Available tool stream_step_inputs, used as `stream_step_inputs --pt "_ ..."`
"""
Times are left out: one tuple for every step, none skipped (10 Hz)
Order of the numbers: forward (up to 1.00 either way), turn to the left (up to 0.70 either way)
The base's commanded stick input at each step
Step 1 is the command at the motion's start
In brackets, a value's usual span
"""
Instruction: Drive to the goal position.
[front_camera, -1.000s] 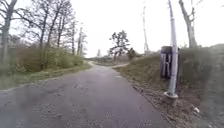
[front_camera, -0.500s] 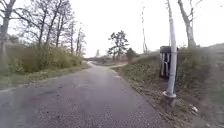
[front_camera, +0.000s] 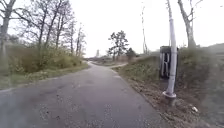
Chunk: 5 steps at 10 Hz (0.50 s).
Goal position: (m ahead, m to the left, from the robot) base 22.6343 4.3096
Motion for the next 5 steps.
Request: stream_step_inputs --pt "0.7 0.0" --pt "0.7 0.0" --pt "0.7 0.0" --pt "0.7 0.0" --pt "0.7 0.0"
